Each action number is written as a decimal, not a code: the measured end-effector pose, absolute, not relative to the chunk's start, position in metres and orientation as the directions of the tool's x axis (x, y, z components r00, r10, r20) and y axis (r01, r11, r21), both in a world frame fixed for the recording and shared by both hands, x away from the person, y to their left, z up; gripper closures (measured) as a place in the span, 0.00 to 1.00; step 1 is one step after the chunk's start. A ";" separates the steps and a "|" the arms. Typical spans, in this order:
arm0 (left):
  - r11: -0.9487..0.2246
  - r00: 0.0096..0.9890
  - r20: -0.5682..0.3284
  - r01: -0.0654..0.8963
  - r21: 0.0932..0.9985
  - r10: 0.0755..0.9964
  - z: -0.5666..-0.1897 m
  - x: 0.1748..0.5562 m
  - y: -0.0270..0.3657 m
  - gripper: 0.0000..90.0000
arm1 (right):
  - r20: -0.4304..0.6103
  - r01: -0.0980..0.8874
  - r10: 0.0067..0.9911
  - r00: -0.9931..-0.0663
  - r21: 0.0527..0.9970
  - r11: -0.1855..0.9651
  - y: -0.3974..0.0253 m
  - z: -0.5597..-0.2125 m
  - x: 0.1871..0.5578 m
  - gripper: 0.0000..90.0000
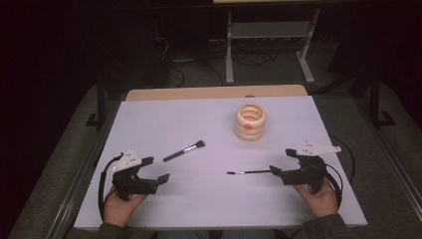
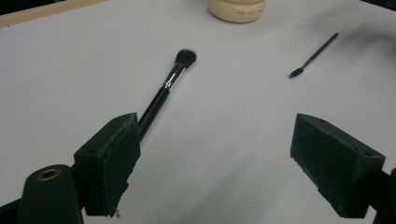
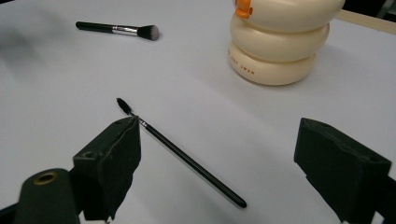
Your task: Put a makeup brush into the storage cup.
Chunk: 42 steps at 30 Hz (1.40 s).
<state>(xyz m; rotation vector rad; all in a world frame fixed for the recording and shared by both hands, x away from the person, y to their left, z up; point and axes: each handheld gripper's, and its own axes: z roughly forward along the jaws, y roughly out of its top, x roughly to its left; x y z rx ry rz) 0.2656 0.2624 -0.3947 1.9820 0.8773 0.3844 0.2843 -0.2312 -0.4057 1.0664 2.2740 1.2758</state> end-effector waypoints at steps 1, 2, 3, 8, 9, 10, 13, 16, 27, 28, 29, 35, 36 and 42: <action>-0.337 0.699 -0.073 0.430 0.838 0.711 -0.395 0.266 0.263 0.17 | 0.076 0.449 0.739 -0.669 0.834 0.321 -0.231 -0.406 0.285 0.15; -0.337 0.698 -0.073 0.431 0.837 0.712 -0.395 0.266 0.263 0.17 | 0.077 0.451 0.740 -0.668 0.833 0.320 -0.231 -0.406 0.285 0.15; -0.338 0.698 -0.073 0.431 0.837 0.712 -0.395 0.266 0.263 0.17 | 0.080 0.454 0.740 -0.668 0.831 0.320 -0.232 -0.407 0.285 0.15; -0.337 0.699 -0.075 0.433 0.836 0.711 -0.396 0.267 0.262 0.17 | 0.082 0.455 0.740 -0.667 0.832 0.318 -0.233 -0.407 0.285 0.15; -0.337 0.698 -0.075 0.433 0.836 0.712 -0.396 0.267 0.262 0.17 | 0.082 0.455 0.740 -0.667 0.832 0.318 -0.233 -0.407 0.285 0.15; -0.337 0.698 -0.075 0.433 0.836 0.712 -0.396 0.267 0.262 0.17 | 0.082 0.455 0.740 -0.667 0.832 0.318 -0.233 -0.407 0.285 0.15; -0.341 0.701 -0.072 0.432 0.835 0.710 -0.395 0.266 0.262 0.18 | 0.081 0.453 0.740 -0.668 0.833 0.318 -0.233 -0.406 0.284 0.15; -0.344 0.702 -0.073 0.433 0.833 0.708 -0.396 0.266 0.262 0.18 | 0.078 0.450 0.738 -0.670 0.834 0.320 -0.233 -0.406 0.284 0.15; -0.361 0.707 -0.064 0.434 0.826 0.704 -0.397 0.267 0.263 0.18 | 0.078 0.451 0.735 -0.673 0.831 0.325 -0.229 -0.405 0.282 0.15; -0.361 0.708 -0.066 0.435 0.825 0.703 -0.398 0.267 0.263 0.18 | 0.076 0.449 0.735 -0.674 0.832 0.326 -0.228 -0.405 0.282 0.15; -0.366 0.710 -0.063 0.435 0.823 0.701 -0.398 0.268 0.263 0.18 | 0.074 0.448 0.735 -0.674 0.832 0.327 -0.228 -0.406 0.281 0.15; -0.374 0.715 -0.070 0.444 0.814 0.695 -0.400 0.270 0.261 0.18 | 0.078 0.454 0.734 -0.675 0.829 0.328 -0.228 -0.407 0.283 0.15; -0.377 0.717 -0.069 0.443 0.813 0.694 -0.401 0.270 0.261 0.18 | 0.080 0.459 0.734 -0.674 0.824 0.332 -0.228 -0.407 0.284 0.15; -0.398 0.724 -0.057 0.441 0.804 0.687 -0.400 0.271 0.260 0.18 | 0.070 0.455 0.730 -0.679 0.821 0.344 -0.225 -0.408 0.283 0.15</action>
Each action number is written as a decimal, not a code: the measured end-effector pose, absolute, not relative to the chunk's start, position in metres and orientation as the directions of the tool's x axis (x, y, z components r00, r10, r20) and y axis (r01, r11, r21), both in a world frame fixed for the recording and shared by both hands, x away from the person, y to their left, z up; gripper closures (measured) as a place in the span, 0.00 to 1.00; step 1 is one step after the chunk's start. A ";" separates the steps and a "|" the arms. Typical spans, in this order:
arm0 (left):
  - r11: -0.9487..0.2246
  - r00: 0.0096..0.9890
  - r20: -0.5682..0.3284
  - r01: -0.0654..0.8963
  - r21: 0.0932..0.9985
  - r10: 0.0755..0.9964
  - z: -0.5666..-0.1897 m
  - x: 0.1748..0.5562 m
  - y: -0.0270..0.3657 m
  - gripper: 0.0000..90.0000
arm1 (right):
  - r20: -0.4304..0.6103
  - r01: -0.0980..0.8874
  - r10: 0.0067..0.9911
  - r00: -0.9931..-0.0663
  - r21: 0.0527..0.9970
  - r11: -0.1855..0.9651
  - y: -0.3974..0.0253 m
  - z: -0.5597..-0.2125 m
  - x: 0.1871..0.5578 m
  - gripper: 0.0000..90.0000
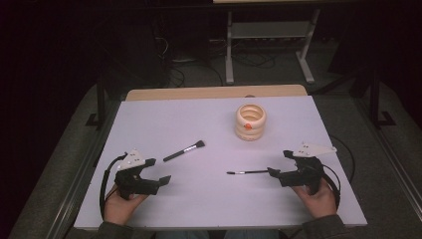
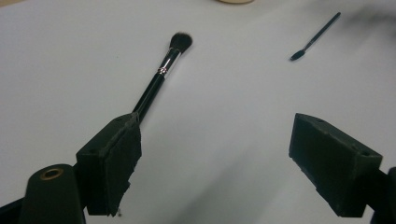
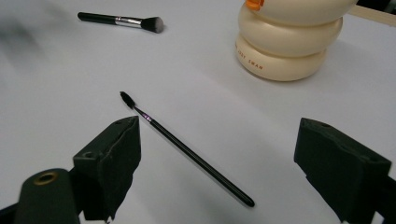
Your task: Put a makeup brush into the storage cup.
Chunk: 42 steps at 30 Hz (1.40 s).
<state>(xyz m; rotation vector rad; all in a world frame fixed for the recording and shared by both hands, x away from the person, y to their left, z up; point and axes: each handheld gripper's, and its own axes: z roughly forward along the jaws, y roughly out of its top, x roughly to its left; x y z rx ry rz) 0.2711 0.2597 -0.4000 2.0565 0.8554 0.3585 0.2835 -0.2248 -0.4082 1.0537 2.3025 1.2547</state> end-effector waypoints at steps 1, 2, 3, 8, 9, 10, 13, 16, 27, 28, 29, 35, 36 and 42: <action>-0.394 0.723 -0.062 0.444 0.805 0.688 -0.400 0.271 0.259 0.18 | 0.072 0.456 0.731 -0.679 0.821 0.343 -0.225 -0.408 0.283 0.15; -0.401 0.727 -0.058 0.442 0.802 0.685 -0.399 0.272 0.259 0.18 | 0.073 0.456 0.731 -0.679 0.822 0.341 -0.225 -0.408 0.283 0.15; -0.408 0.727 -0.051 0.440 0.800 0.684 -0.398 0.272 0.258 0.18 | 0.073 0.455 0.730 -0.679 0.823 0.340 -0.225 -0.408 0.283 0.15; -0.444 0.744 -0.028 0.427 0.788 0.667 -0.393 0.275 0.254 0.22 | 0.074 0.455 0.735 -0.674 0.826 0.333 -0.225 -0.407 0.283 0.15; -0.451 0.746 -0.023 0.426 0.784 0.665 -0.391 0.277 0.253 0.22 | 0.076 0.455 0.736 -0.673 0.827 0.331 -0.225 -0.407 0.283 0.15; -0.467 0.754 -0.015 0.422 0.777 0.657 -0.389 0.278 0.252 0.23 | 0.077 0.455 0.735 -0.674 0.827 0.330 -0.225 -0.406 0.283 0.15; -0.509 0.764 0.013 0.417 0.753 0.645 -0.383 0.285 0.251 0.23 | 0.074 0.450 0.732 -0.677 0.829 0.332 -0.225 -0.406 0.283 0.15; -0.519 0.765 0.013 0.424 0.742 0.644 -0.375 0.294 0.251 0.23 | 0.075 0.452 0.731 -0.678 0.827 0.334 -0.225 -0.406 0.283 0.15; -0.616 0.809 0.013 0.437 0.655 0.588 -0.362 0.334 0.239 0.25 | 0.076 0.448 0.723 -0.687 0.827 0.339 -0.225 -0.406 0.284 0.15; -0.626 0.815 0.013 0.434 0.648 0.579 -0.362 0.337 0.237 0.25 | 0.078 0.449 0.723 -0.687 0.827 0.338 -0.225 -0.406 0.284 0.15; -0.626 0.815 0.013 0.434 0.648 0.579 -0.362 0.337 0.237 0.26 | 0.078 0.449 0.722 -0.687 0.827 0.337 -0.225 -0.406 0.284 0.15; -0.682 0.838 0.008 0.439 0.585 0.546 -0.366 0.357 0.224 0.30 | 0.080 0.449 0.718 -0.692 0.826 0.340 -0.225 -0.407 0.285 0.15; -0.688 0.841 0.012 0.435 0.581 0.541 -0.366 0.360 0.222 0.30 | 0.080 0.449 0.717 -0.692 0.826 0.341 -0.225 -0.407 0.285 0.15; -0.736 0.860 0.031 0.416 0.533 0.509 -0.366 0.374 0.212 0.35 | 0.085 0.451 0.714 -0.695 0.825 0.341 -0.225 -0.407 0.286 0.15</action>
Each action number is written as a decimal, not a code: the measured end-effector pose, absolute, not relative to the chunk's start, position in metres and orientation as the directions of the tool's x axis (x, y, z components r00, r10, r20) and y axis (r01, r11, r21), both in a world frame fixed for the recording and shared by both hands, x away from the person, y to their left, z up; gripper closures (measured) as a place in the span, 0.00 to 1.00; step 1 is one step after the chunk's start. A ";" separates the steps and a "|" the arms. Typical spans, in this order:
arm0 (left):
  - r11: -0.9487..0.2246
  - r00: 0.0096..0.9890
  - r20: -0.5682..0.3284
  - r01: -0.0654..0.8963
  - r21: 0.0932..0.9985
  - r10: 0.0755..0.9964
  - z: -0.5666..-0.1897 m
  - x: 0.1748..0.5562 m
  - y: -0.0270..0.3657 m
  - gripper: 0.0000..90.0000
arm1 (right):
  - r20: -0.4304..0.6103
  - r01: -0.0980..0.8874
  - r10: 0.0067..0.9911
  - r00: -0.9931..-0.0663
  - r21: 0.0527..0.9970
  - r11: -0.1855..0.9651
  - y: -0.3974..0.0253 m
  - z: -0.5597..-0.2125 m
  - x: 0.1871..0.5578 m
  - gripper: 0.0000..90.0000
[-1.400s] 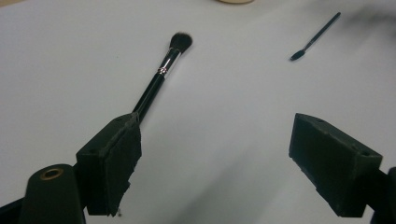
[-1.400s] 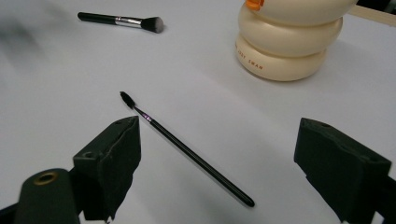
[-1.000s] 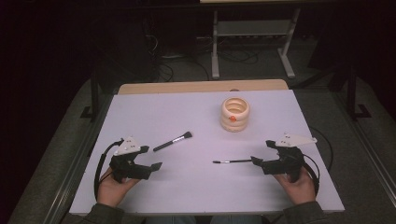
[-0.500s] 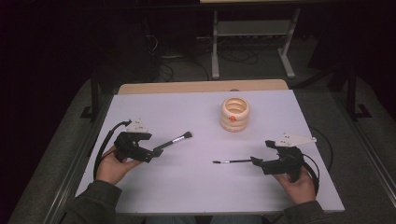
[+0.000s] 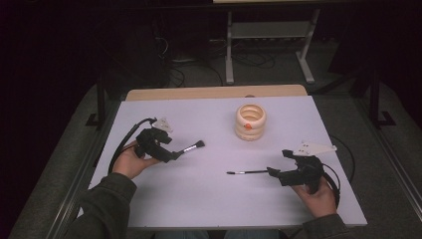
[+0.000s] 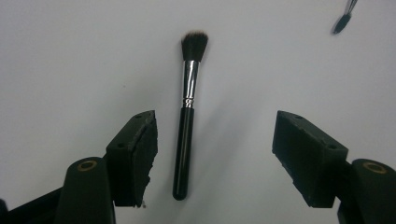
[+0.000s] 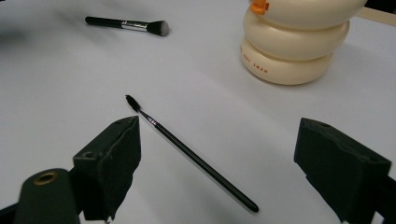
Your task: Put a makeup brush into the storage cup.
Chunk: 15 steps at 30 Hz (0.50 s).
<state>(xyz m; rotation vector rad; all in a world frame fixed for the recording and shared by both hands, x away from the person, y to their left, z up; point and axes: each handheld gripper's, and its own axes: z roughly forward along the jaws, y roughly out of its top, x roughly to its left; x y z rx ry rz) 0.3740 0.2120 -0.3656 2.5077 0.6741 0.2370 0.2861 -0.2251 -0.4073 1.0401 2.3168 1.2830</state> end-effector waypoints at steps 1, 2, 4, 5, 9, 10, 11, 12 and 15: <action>-0.735 0.859 0.032 0.416 0.535 0.510 -0.366 0.376 0.211 0.36 | 0.087 0.453 0.714 -0.694 0.824 0.340 -0.225 -0.407 0.286 0.15; -0.738 0.861 0.029 0.418 0.529 0.508 -0.366 0.378 0.210 0.36 | 0.088 0.454 0.714 -0.694 0.824 0.339 -0.225 -0.407 0.286 0.15; -0.742 0.862 0.017 0.426 0.517 0.506 -0.368 0.382 0.209 0.37 | 0.085 0.448 0.712 -0.697 0.827 0.340 -0.225 -0.407 0.286 0.15; -0.747 0.863 0.019 0.426 0.511 0.505 -0.369 0.384 0.208 0.38 | 0.086 0.449 0.712 -0.696 0.826 0.339 -0.225 -0.407 0.286 0.15; -0.754 0.861 0.001 0.445 0.483 0.509 -0.373 0.390 0.205 0.40 | 0.092 0.453 0.711 -0.697 0.825 0.338 -0.225 -0.407 0.287 0.15; -0.752 0.860 -0.008 0.451 0.481 0.510 -0.375 0.391 0.203 0.41 | 0.089 0.450 0.710 -0.699 0.825 0.341 -0.225 -0.408 0.287 0.15; -0.758 0.863 -0.010 0.449 0.473 0.505 -0.376 0.393 0.201 0.41 | 0.088 0.449 0.708 -0.700 0.826 0.341 -0.225 -0.408 0.287 0.15; -0.765 0.865 -0.005 0.446 0.465 0.501 -0.377 0.394 0.200 0.42 | 0.088 0.450 0.709 -0.699 0.825 0.341 -0.225 -0.408 0.287 0.15; -0.775 0.867 -0.008 0.450 0.444 0.499 -0.382 0.399 0.196 0.43 | 0.089 0.451 0.709 -0.700 0.825 0.341 -0.225 -0.408 0.288 0.15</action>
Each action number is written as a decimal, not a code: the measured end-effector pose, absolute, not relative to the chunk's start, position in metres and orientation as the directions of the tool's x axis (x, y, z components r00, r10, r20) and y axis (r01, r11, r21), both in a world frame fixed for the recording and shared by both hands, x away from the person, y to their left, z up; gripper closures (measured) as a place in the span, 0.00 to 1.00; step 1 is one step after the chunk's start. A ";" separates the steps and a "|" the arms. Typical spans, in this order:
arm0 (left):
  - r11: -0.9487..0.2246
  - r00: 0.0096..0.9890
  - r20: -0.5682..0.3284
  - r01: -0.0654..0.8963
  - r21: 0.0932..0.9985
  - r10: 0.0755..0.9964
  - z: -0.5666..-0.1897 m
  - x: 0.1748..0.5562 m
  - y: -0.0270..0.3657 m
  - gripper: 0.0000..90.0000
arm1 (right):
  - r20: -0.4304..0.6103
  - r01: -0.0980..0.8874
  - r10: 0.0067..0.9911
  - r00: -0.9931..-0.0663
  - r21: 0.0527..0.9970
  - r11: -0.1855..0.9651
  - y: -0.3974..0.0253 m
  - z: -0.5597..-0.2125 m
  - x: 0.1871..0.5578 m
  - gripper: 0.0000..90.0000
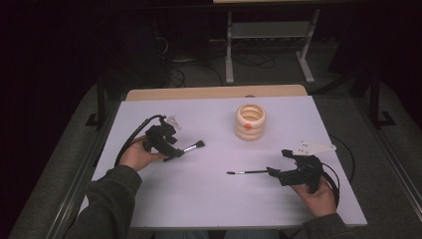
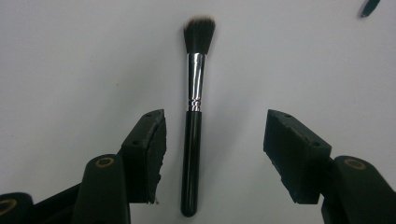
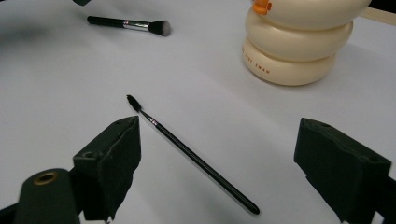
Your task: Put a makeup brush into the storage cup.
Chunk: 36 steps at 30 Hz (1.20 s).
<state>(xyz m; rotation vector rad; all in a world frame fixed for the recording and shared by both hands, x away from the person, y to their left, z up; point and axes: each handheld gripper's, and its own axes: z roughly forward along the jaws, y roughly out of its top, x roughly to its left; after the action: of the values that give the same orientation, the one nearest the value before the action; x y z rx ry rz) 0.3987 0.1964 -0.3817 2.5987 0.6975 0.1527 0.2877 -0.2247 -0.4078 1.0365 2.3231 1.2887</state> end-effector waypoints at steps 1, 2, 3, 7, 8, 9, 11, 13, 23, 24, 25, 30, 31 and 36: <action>-0.775 0.867 -0.008 0.450 0.444 0.499 -0.382 0.399 0.196 0.44 | 0.088 0.450 0.708 -0.701 0.825 0.343 -0.225 -0.408 0.288 0.15; -0.777 0.864 -0.018 0.462 0.428 0.504 -0.385 0.402 0.195 0.44 | 0.089 0.450 0.707 -0.701 0.825 0.342 -0.225 -0.408 0.288 0.15; -0.774 0.860 -0.022 0.470 0.426 0.510 -0.387 0.402 0.194 0.45 | 0.095 0.454 0.709 -0.699 0.824 0.337 -0.226 -0.408 0.288 0.15; -0.776 0.855 -0.018 0.480 0.410 0.519 -0.392 0.407 0.194 0.47 | 0.093 0.451 0.707 -0.701 0.826 0.339 -0.226 -0.408 0.289 0.15; -0.775 0.852 -0.016 0.483 0.407 0.523 -0.393 0.408 0.194 0.48 | 0.093 0.451 0.707 -0.701 0.825 0.339 -0.226 -0.408 0.289 0.15; -0.777 0.852 -0.017 0.485 0.402 0.523 -0.394 0.409 0.194 0.49 | 0.093 0.451 0.707 -0.702 0.825 0.340 -0.226 -0.408 0.289 0.15; -0.779 0.851 -0.014 0.487 0.395 0.525 -0.395 0.409 0.194 0.51 | 0.096 0.454 0.706 -0.701 0.824 0.340 -0.225 -0.408 0.289 0.15; -0.790 0.852 -0.010 0.489 0.370 0.523 -0.397 0.412 0.194 0.52 | 0.097 0.456 0.703 -0.704 0.821 0.343 -0.224 -0.409 0.289 0.15; -0.808 0.857 -0.014 0.491 0.324 0.515 -0.407 0.418 0.188 0.60 | 0.098 0.460 0.701 -0.706 0.817 0.348 -0.223 -0.409 0.289 0.15; -0.811 0.859 -0.013 0.489 0.321 0.513 -0.408 0.418 0.188 0.61 | 0.098 0.460 0.701 -0.707 0.816 0.349 -0.223 -0.409 0.289 0.15; -0.814 0.860 -0.012 0.487 0.317 0.511 -0.408 0.418 0.187 0.62 | 0.100 0.461 0.700 -0.707 0.816 0.349 -0.223 -0.410 0.289 0.15; -0.813 0.856 -0.012 0.496 0.307 0.517 -0.411 0.419 0.186 0.66 | 0.099 0.463 0.700 -0.707 0.814 0.352 -0.222 -0.410 0.290 0.15; -0.813 0.855 -0.014 0.497 0.304 0.518 -0.412 0.420 0.187 0.67 | 0.100 0.463 0.700 -0.708 0.814 0.352 -0.222 -0.410 0.290 0.15; -0.822 0.859 -0.013 0.494 0.284 0.512 -0.415 0.420 0.185 0.69 | 0.098 0.462 0.698 -0.709 0.813 0.355 -0.221 -0.410 0.290 0.15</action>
<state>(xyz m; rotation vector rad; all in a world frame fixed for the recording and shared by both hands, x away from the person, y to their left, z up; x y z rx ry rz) 0.4198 0.1848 -0.4148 2.7553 0.7618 0.0925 0.2898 -0.2211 -0.4105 1.0351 2.3549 1.2800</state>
